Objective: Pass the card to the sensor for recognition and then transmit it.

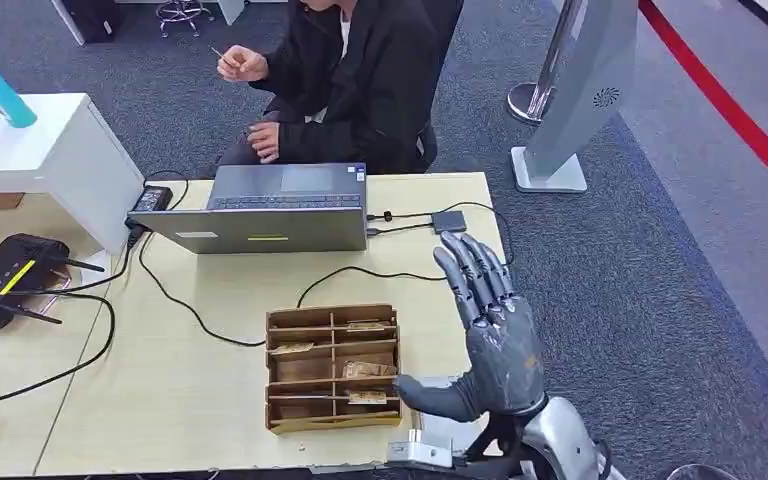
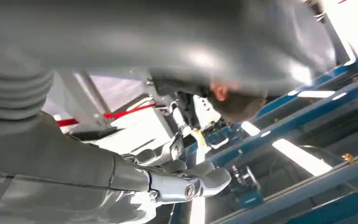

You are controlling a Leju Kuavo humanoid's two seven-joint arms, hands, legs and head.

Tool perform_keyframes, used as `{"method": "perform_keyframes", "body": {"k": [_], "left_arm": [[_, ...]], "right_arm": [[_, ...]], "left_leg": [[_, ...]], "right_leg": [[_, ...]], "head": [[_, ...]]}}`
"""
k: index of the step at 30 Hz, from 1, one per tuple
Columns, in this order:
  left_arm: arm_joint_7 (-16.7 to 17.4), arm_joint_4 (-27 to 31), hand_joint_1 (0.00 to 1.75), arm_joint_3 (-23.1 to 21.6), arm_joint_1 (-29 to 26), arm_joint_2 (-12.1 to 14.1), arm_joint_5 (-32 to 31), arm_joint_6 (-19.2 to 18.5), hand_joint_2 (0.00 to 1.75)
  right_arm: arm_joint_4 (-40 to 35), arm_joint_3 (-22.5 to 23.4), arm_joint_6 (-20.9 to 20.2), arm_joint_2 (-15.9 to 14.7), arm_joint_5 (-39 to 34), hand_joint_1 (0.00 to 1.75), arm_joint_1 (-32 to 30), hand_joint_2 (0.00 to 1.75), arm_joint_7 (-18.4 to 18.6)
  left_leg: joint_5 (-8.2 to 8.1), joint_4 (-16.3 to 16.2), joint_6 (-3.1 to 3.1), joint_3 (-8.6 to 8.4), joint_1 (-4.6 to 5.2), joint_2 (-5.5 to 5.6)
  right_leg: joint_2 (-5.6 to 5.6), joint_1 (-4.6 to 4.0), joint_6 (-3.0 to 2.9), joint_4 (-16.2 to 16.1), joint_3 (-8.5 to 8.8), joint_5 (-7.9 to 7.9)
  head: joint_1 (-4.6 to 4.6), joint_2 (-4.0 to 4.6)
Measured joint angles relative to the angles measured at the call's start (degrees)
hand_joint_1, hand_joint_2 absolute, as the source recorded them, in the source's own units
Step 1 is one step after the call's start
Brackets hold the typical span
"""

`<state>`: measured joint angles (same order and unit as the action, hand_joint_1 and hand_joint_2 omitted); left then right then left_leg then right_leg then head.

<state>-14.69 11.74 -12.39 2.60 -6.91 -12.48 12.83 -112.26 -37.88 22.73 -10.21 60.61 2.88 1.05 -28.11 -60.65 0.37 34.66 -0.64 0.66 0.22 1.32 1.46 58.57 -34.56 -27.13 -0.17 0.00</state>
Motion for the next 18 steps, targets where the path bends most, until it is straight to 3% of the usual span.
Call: {"method": "perform_keyframes", "body": {"k": [18], "left_arm": [[1.0, 0.0, 0.00, 0.0, 0.7, -0.4, -1.1, -0.2, 0.00]], "right_arm": [[3.5, -4.7, -1.7, 0.0, -1.2, 0.00, 1.8, 1.75, -0.6]], "left_leg": [[0.00, 0.0, 0.00, 0.00, 0.00, 0.00]], "right_leg": [[0.00, 0.00, 0.00, 0.0, 0.01, 0.00]], "head": [[0.00, 0.00]]}}
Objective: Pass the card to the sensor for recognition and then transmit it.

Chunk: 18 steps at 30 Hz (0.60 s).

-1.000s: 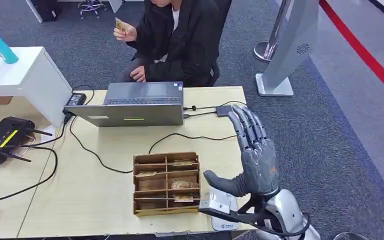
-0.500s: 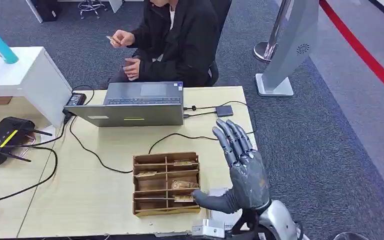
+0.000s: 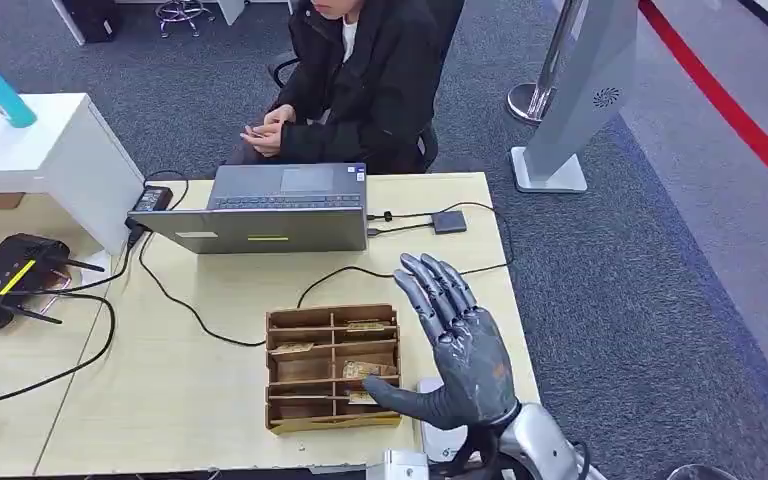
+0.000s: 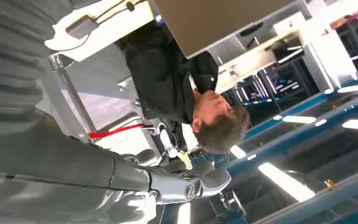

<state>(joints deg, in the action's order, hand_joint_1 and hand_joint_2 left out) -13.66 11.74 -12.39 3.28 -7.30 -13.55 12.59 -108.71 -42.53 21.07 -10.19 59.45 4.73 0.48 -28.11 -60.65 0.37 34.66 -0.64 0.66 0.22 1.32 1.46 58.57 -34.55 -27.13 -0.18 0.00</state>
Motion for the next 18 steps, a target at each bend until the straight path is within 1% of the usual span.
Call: {"method": "perform_keyframes", "body": {"k": [6, 12, 15, 18], "left_arm": [[0.5, 0.0, 0.00, 0.0, 0.1, 0.0, -0.6, -0.5, 0.00], [0.7, 0.0, 0.00, 0.0, 0.2, 0.0, -1.4, -0.8, 0.00], [1.0, 0.0, 0.00, 0.0, 0.2, -0.1, -1.9, -1.0, 0.00], [1.0, 0.0, 0.00, 0.0, 0.3, -0.2, -2.4, -1.1, 0.00]], "right_arm": [[2.6, -0.9, -0.5, 0.3, 1.4, 0.00, 1.2, 1.75, 1.5], [6.6, -1.5, 0.4, 0.9, 4.3, 0.00, 2.3, 1.75, 2.0], [8.8, -2.2, 1.7, 1.6, 6.7, 0.00, 3.1, 1.75, 2.7], [10.5, -2.8, 3.9, 2.0, 10.2, 0.00, 3.7, 1.75, 3.5]], "left_leg": [[0.00, 0.0, 0.00, 0.00, 0.00, 0.00], [0.00, 0.0, 0.00, 0.00, 0.00, 0.00], [0.00, 0.0, 0.00, 0.00, 0.00, 0.00], [0.00, 0.0, 0.00, 0.00, 0.00, 0.01]], "right_leg": [[0.00, 0.00, 0.00, 0.0, 0.00, 0.00], [0.00, 0.00, 0.00, 0.0, 0.00, 0.00], [0.01, 0.00, 0.00, 0.0, 0.00, 0.00], [-0.01, 0.00, 0.00, 0.0, 0.00, 0.00]], "head": [[0.00, 0.00], [0.00, 0.00], [0.00, 0.00], [0.02, 0.00]]}}
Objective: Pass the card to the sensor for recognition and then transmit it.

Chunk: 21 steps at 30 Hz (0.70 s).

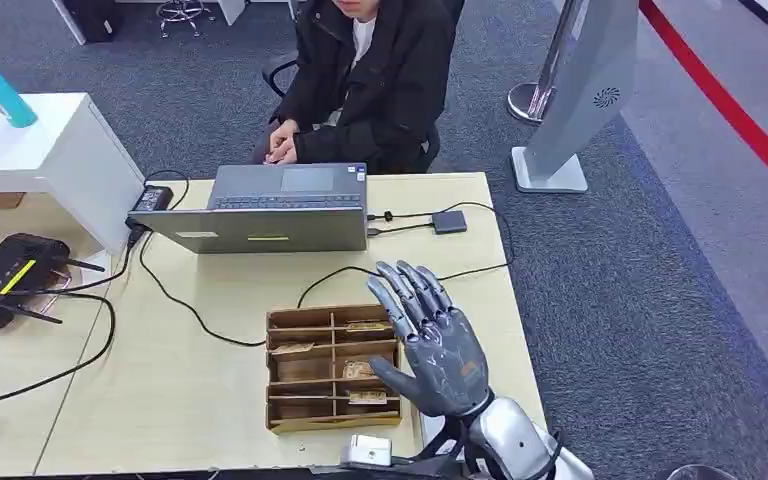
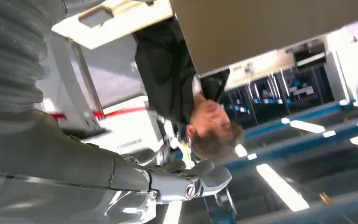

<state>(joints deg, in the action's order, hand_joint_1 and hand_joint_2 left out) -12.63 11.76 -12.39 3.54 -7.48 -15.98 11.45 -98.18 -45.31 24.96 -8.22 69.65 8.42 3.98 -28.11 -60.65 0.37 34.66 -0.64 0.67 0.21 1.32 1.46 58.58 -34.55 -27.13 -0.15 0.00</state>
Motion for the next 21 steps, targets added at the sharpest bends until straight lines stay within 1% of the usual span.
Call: {"method": "perform_keyframes", "body": {"k": [4, 9, 21], "left_arm": [[0.2, 0.0, 0.00, 0.0, 0.1, -0.2, -0.5, 0.0, 0.00], [0.0, 0.2, 0.00, 0.0, 0.8, -0.3, -0.5, -0.2, 0.00], [-0.3, 0.6, 0.00, 0.0, 1.4, -0.6, -0.3, -0.3, 0.00]], "right_arm": [[2.5, -0.5, 2.5, 0.7, 3.8, 0.00, 0.6, 1.75, 0.8], [4.3, -1.1, 4.0, 1.4, 6.8, 0.00, 1.8, 1.75, 0.8], [6.3, -2.0, 4.3, 1.6, 7.0, 0.00, 2.7, 1.75, 0.6]], "left_leg": [[0.00, 0.0, 0.00, 0.00, 0.00, 0.00], [0.01, 0.0, -0.01, 0.00, 0.00, 0.00], [0.01, 0.0, -0.01, 0.00, 0.00, 0.00]], "right_leg": [[0.01, 0.00, 0.00, 0.0, 0.00, 0.00], [0.00, 0.00, 0.00, 0.0, 0.01, 0.00], [0.01, 0.00, 0.00, 0.0, 0.00, 0.00]], "head": [[-0.02, 0.00], [-0.02, 0.00], [-0.02, 0.00]]}}
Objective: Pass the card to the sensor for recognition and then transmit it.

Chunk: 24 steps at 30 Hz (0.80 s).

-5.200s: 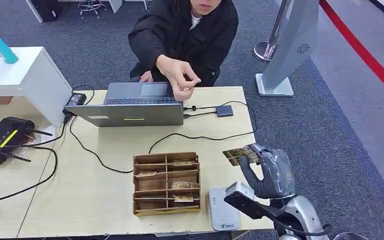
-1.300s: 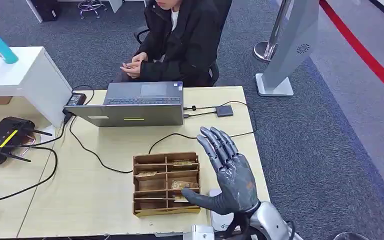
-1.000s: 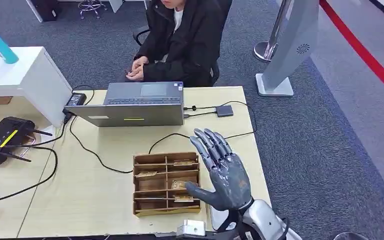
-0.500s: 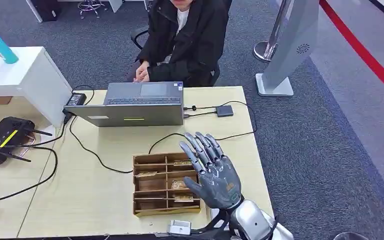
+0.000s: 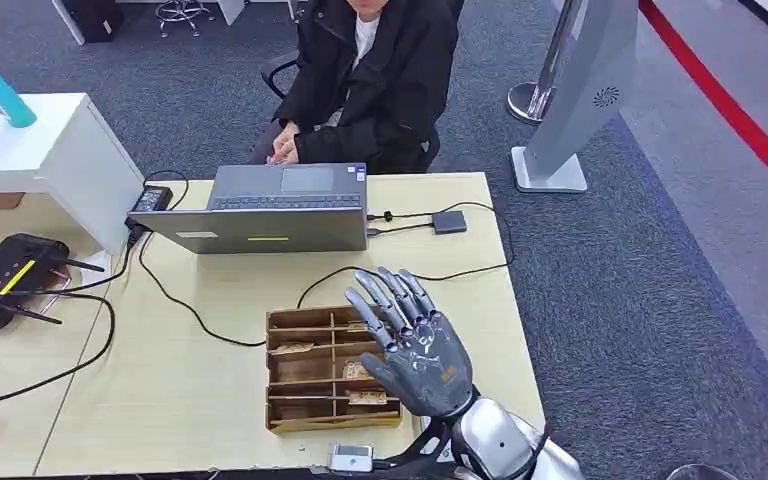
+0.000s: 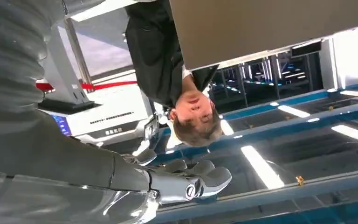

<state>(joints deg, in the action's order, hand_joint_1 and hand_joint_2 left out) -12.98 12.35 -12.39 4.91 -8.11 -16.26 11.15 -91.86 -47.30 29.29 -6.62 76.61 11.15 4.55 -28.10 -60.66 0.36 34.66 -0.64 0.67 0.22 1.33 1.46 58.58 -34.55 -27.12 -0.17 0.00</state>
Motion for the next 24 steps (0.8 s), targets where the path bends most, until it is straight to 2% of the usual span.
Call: {"method": "perform_keyframes", "body": {"k": [19, 24], "left_arm": [[-0.3, 0.0, 0.00, 0.0, 0.3, 0.1, 0.5, 0.0, 0.00], [-0.3, 0.0, 0.00, 0.0, 0.5, 0.3, 0.7, -0.3, 0.00]], "right_arm": [[3.5, -0.7, -0.6, 0.0, -0.1, 0.00, 0.7, 1.75, 0.5], [3.2, -0.9, -5.1, 0.0, -5.6, 0.00, 1.0, 1.75, -0.7]], "left_leg": [[0.00, 0.0, 0.00, 0.00, 0.00, 0.00], [0.00, 0.0, 0.00, -0.01, 0.00, 0.00]], "right_leg": [[0.00, 0.00, 0.00, 0.0, 0.00, 0.00], [0.00, 0.00, 0.00, 0.0, 0.00, 0.00]], "head": [[0.00, 0.00], [0.00, 0.00]]}}
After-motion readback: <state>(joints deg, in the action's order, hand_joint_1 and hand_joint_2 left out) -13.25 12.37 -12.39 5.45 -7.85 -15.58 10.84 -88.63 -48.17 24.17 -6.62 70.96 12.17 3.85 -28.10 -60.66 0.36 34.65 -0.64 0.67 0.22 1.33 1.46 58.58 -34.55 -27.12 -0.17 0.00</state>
